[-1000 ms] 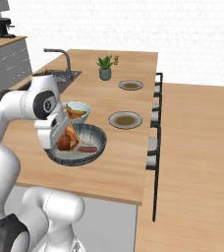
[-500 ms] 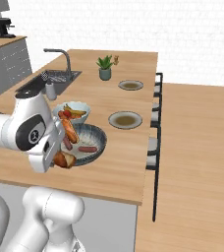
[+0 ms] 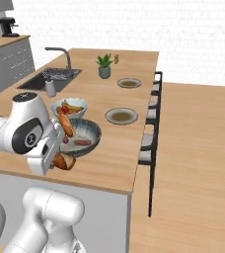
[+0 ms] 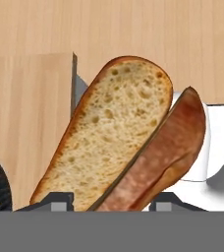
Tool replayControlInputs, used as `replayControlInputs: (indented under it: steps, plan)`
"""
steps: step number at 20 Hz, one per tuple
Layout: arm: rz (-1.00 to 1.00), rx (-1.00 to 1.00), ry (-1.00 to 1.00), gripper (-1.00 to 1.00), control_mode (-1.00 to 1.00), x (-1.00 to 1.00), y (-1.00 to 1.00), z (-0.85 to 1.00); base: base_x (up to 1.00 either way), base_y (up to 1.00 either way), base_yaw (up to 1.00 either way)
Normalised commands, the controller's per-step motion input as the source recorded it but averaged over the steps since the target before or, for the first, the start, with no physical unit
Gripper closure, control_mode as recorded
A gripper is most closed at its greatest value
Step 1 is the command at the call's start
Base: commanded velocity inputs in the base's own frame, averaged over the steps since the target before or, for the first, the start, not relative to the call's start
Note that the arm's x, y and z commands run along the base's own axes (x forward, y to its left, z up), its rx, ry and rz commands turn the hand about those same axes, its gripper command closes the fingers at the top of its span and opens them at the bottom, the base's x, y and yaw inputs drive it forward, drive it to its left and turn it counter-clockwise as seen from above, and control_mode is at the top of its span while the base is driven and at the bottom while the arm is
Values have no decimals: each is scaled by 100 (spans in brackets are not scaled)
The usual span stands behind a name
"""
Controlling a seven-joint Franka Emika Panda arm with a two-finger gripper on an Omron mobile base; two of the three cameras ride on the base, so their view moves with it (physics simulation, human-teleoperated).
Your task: Place one bun and one sausage from the bowl on each plate.
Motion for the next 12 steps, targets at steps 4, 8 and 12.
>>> replayControlInputs:
  steps: [4,8,12]
  plan:
    - [0,0,0,100,100,0,0,0,0,-100,31]
    - [0,0,0,100,100,0,0,0,0,-100,39]
    - [0,0,0,100,100,0,0,0,0,-100,46]
